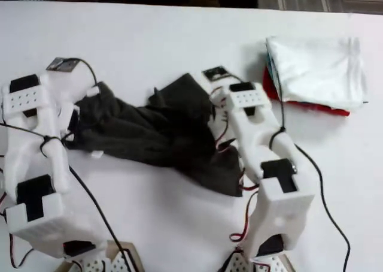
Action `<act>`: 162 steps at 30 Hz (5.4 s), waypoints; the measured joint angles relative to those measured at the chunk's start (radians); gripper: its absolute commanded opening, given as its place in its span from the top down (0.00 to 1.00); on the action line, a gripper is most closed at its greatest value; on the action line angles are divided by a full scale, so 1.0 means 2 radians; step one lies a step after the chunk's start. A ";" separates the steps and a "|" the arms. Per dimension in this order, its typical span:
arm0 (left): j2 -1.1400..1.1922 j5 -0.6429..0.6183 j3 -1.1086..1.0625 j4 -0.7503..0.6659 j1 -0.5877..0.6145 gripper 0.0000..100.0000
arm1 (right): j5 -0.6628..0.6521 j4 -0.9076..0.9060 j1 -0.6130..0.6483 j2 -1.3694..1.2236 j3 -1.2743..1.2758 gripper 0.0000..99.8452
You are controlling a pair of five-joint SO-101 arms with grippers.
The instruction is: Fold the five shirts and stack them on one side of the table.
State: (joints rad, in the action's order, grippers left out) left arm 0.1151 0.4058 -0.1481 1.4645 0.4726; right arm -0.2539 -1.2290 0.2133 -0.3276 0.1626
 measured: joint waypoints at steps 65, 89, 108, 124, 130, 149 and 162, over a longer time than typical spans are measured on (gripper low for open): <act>-0.477 -0.118 0.120 0.152 -0.034 0.97 | -0.074 0.018 -0.047 0.644 -0.091 0.98; -0.528 -0.156 0.226 0.152 -0.033 0.97 | -0.074 0.201 -0.122 0.774 -0.103 0.98; -0.625 -0.156 0.215 0.152 -0.032 0.97 | -0.074 0.156 -0.122 0.789 -0.193 0.98; -0.556 -0.156 0.107 0.071 -0.033 0.97 | -0.074 0.160 -0.105 0.713 -0.068 0.98; -0.450 -0.156 0.051 -0.014 -0.033 0.97 | -0.074 0.242 -0.085 0.644 0.087 0.98; 0.015 -0.156 0.207 -0.165 -0.060 0.97 | -0.074 0.487 -0.071 0.229 0.047 0.98; 0.323 -0.155 0.428 -0.133 -0.061 0.97 | -0.073 0.445 -0.026 -0.060 -0.088 0.98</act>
State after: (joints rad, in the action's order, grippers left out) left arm 0.7610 0.0959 0.7081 1.1976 0.3498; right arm -0.3997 -0.3391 0.1611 -0.4473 -0.0138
